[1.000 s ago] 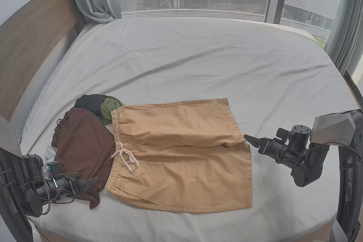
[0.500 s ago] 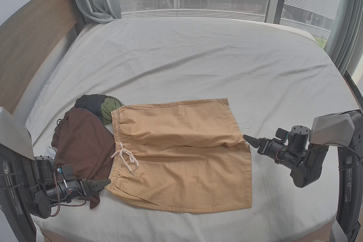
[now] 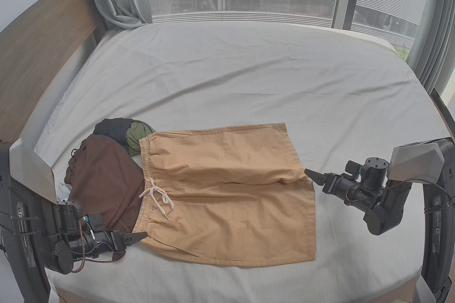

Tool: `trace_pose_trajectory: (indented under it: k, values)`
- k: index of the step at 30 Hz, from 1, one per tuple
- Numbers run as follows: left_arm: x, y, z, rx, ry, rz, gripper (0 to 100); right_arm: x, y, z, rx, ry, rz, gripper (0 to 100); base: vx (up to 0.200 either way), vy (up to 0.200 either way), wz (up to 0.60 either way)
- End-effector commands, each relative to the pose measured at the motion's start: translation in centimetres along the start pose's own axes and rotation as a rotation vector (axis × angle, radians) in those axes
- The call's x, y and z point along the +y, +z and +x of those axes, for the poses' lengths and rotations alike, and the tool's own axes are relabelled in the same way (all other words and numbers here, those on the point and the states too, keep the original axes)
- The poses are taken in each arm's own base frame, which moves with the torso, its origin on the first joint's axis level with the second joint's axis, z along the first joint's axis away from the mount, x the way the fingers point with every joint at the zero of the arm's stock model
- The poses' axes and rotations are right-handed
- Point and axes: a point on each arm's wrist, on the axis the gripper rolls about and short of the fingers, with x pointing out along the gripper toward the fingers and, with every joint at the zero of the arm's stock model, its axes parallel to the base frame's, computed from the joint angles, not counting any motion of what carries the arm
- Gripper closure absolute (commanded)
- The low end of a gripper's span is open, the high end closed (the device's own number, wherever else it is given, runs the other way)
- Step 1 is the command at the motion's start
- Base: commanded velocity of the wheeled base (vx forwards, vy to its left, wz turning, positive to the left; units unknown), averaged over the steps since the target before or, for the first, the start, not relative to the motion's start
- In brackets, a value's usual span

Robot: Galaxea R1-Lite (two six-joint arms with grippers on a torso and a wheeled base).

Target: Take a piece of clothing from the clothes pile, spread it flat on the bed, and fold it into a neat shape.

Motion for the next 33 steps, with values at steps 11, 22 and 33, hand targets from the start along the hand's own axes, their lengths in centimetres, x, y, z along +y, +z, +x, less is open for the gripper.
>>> trace_pose_trajectory:
  k: [11, 22, 33]
  values:
    - [0.4, 0.2, 1.8, 0.002, -0.018, -0.026, 0, -0.1, -0.1, 0.0, 0.003, -0.001, 0.001, 0, 0.000, 0.000, 0.00]
    - [0.4, 0.3, 2.0, -0.003, -0.021, -0.024, 0, 0.0, -0.1, 0.0, 0.004, 0.000, 0.001, 0, 0.000, 0.000, 0.00]
    - [0.4, 0.3, 2.0, -0.003, -0.021, -0.024, 100, 0.0, -0.1, 0.0, 0.004, 0.000, 0.001, 0, 0.000, 0.000, 0.00]
